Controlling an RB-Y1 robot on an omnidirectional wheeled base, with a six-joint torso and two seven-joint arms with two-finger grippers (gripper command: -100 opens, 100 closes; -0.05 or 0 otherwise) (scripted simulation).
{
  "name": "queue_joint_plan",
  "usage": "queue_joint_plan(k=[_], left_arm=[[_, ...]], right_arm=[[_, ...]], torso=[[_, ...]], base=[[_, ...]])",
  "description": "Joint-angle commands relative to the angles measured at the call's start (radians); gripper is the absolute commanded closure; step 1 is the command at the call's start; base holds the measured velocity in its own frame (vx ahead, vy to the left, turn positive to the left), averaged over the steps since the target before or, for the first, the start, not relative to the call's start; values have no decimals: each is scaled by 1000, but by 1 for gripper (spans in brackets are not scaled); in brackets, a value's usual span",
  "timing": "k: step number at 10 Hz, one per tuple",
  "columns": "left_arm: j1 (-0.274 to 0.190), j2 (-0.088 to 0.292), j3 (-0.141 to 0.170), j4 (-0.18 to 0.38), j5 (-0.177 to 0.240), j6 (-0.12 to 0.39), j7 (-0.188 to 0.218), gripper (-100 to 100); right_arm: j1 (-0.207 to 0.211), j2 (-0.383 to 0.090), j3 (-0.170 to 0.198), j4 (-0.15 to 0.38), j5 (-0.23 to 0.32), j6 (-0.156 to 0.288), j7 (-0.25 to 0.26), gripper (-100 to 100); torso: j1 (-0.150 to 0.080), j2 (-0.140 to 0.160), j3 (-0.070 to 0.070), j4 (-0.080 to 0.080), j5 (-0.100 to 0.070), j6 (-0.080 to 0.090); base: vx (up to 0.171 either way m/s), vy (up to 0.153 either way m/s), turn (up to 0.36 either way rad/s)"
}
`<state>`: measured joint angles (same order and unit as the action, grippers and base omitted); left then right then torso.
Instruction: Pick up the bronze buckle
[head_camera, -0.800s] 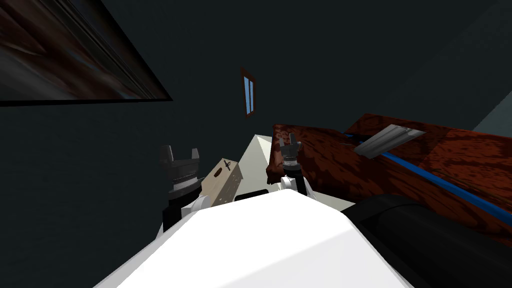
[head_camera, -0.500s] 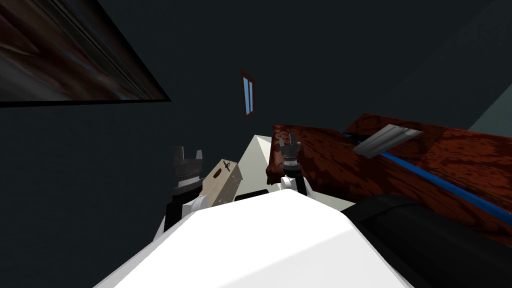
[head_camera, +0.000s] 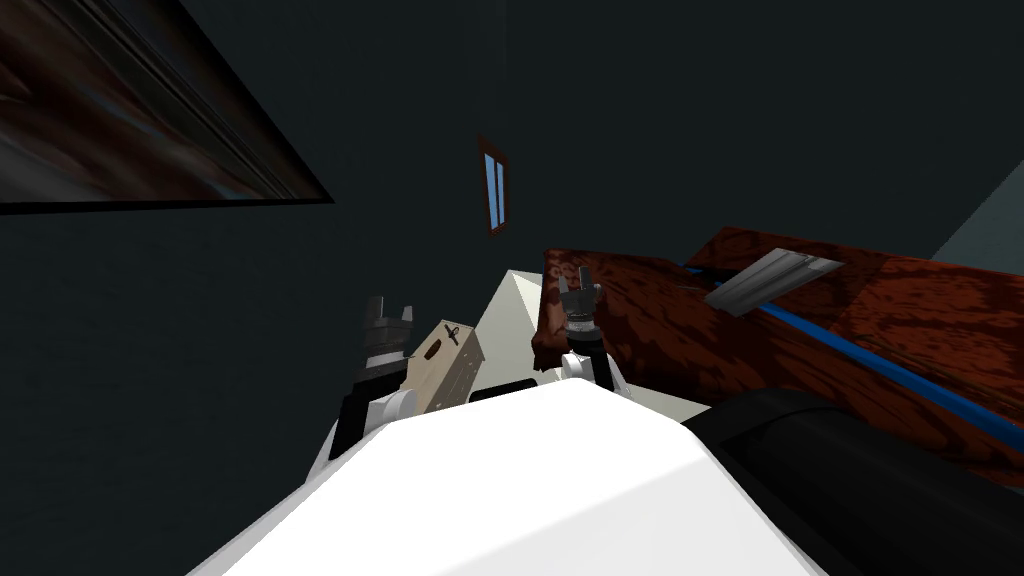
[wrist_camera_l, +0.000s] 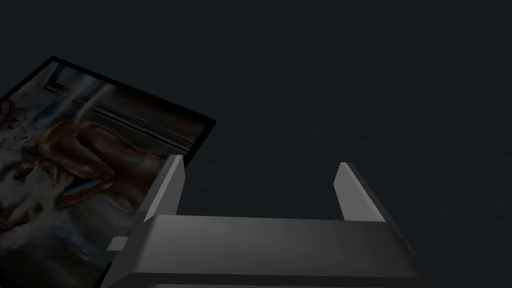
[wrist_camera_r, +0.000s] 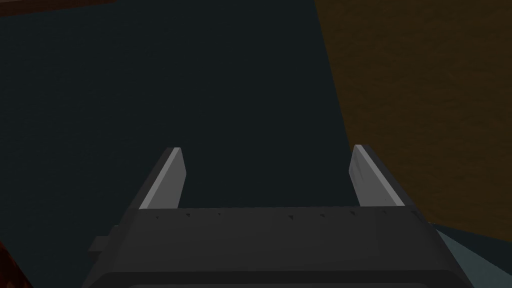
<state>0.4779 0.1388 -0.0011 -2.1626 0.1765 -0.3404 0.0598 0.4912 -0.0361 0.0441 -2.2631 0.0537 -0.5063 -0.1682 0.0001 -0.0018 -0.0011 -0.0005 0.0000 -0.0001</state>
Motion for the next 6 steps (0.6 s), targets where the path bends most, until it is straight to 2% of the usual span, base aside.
queue_joint_plan(k=[1, 2, 3, 5, 6], left_arm=[[-8, 19, 14, 35, 20, 30, 24, -100], [-20, 29, 23, 62, 35, 61, 40, -100], [-20, 29, 23, 62, 35, 66, 40, -100], [-46, 47, 42, 120, 68, 133, 75, -100], [-46, 47, 42, 120, 68, 145, 75, -100]], right_arm=[[0, 0, 0, 0, 0, 0, 0, 0], [0, 0, 0, 0, 0, 0, 0, 0], [0, 0, 0, 0, 0, 0, 0, 0], [0, 0, 0, 0, 0, 0, 0, 0], [0, 0, 0, 0, 0, 0, 0, 0]], torso=[[0, 0, 0, 0, 0, 0], [0, 0, 0, 0, 0, 0], [0, -1, 0, 0, 0, 0], [0, 0, 0, 0, 0, 0], [0, -1, -1, 0, 0, 0]], base=[[25, -5, -17], [36, -6, -37], [28, -5, -11], [33, -6, -31], [33, -3, -16]])
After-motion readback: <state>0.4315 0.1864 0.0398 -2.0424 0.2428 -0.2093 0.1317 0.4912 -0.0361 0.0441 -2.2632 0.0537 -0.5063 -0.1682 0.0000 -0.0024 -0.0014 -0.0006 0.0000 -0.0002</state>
